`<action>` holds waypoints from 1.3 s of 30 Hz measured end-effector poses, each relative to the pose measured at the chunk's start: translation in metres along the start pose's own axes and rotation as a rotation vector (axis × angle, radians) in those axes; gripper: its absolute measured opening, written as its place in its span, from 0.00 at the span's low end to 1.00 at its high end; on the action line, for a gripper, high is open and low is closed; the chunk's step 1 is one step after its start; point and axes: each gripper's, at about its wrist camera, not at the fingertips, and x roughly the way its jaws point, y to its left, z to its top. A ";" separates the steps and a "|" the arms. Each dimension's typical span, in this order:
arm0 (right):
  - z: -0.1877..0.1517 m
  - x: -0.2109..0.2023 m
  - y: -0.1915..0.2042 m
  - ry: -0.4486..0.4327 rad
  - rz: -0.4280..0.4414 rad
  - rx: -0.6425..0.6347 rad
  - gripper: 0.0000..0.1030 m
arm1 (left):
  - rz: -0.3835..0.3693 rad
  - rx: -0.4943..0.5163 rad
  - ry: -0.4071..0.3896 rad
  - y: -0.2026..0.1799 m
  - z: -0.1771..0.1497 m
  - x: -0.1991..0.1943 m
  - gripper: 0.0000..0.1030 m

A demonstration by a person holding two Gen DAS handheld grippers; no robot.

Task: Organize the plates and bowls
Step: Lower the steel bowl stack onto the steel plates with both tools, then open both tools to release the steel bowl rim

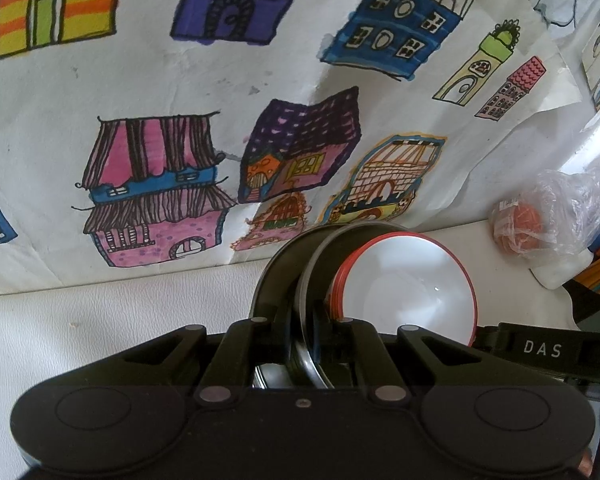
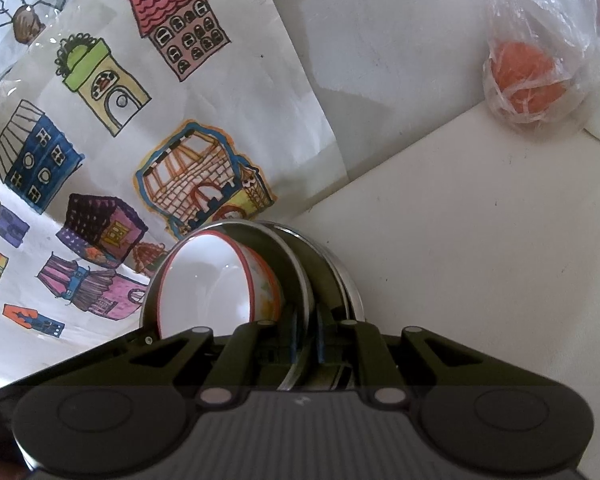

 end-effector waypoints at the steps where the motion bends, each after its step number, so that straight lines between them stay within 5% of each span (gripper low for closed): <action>1: 0.000 0.000 0.000 -0.002 0.000 0.001 0.12 | -0.001 0.002 0.000 0.000 0.000 0.000 0.09; 20: 0.000 -0.001 -0.002 -0.008 0.009 0.009 0.13 | 0.000 0.003 0.001 0.000 0.000 0.000 0.09; 25: 0.005 -0.014 -0.001 -0.085 -0.013 -0.019 0.30 | -0.001 0.001 -0.002 0.000 0.000 0.000 0.10; 32: 0.006 -0.022 -0.004 -0.105 -0.006 -0.018 0.35 | 0.003 -0.003 -0.005 0.001 0.000 -0.002 0.10; 39: 0.006 -0.028 -0.005 -0.123 -0.015 -0.018 0.46 | 0.031 0.005 -0.058 0.001 0.003 -0.016 0.25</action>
